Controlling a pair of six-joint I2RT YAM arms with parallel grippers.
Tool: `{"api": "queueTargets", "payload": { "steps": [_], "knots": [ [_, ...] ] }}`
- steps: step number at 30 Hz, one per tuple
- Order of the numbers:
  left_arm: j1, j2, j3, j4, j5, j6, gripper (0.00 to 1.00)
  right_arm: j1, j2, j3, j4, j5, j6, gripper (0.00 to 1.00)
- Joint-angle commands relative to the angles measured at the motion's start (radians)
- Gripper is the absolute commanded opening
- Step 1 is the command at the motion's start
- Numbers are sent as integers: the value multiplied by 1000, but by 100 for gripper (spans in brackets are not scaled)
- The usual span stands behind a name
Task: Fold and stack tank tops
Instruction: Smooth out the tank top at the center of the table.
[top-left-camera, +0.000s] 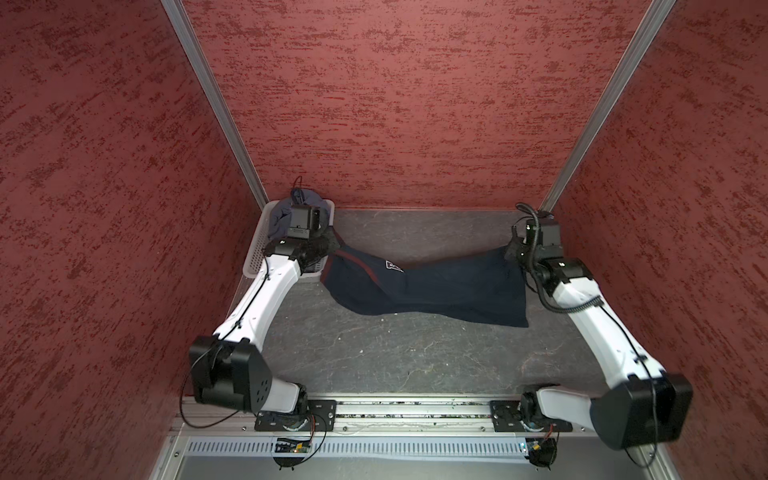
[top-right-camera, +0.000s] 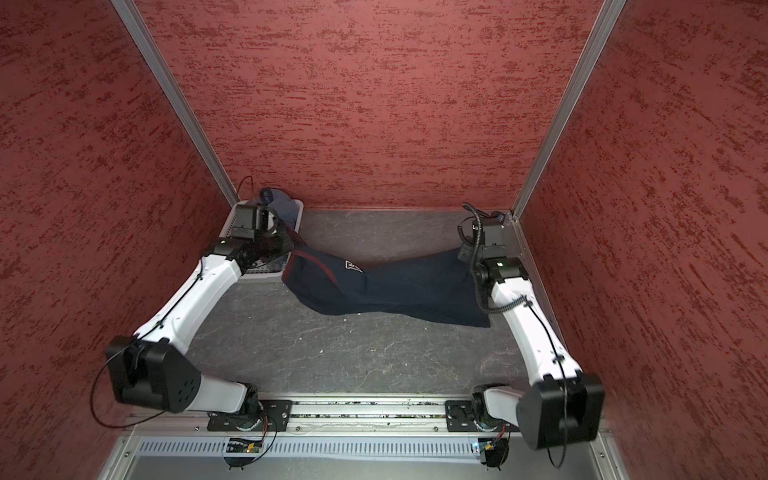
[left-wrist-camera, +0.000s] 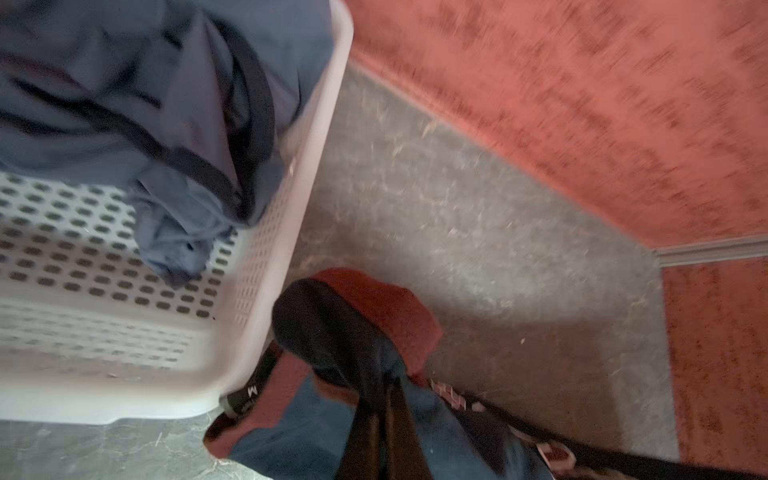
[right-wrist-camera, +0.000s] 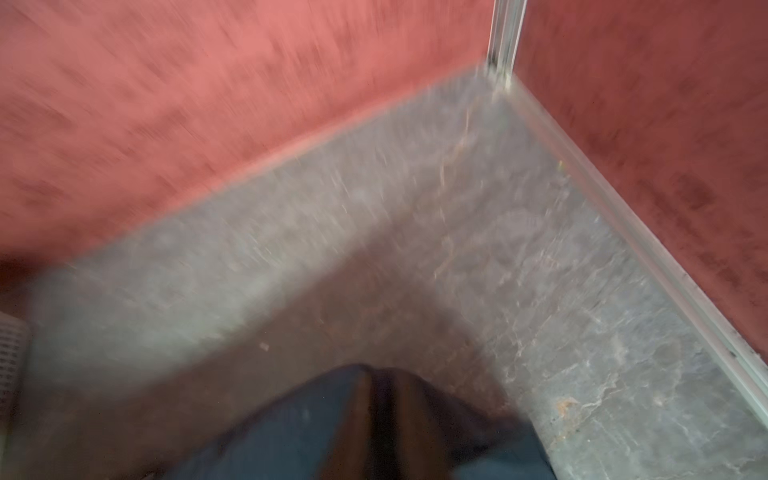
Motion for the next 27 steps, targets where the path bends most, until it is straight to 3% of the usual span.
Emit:
{"api": "queueTargets", "payload": {
  "steps": [1,4,8,12,16,27],
  "knots": [
    [-27,30,50,-28,65,-4,0,-17,105,12,8,-87,4,70],
    [-48,56,55,-26,53,3,0,-25,105,-44,6,1,30,85],
    [-53,64,35,-4,48,1,0,-27,-31,-183,35,-13,76,88],
    [-53,60,9,19,38,-5,0,-42,-121,-316,45,-17,116,80],
    [-53,49,-11,35,32,-7,0,-105,-151,-428,107,-104,135,71],
    [-56,49,-23,43,34,-9,0,-153,34,-442,226,-164,136,56]
  ]
}}
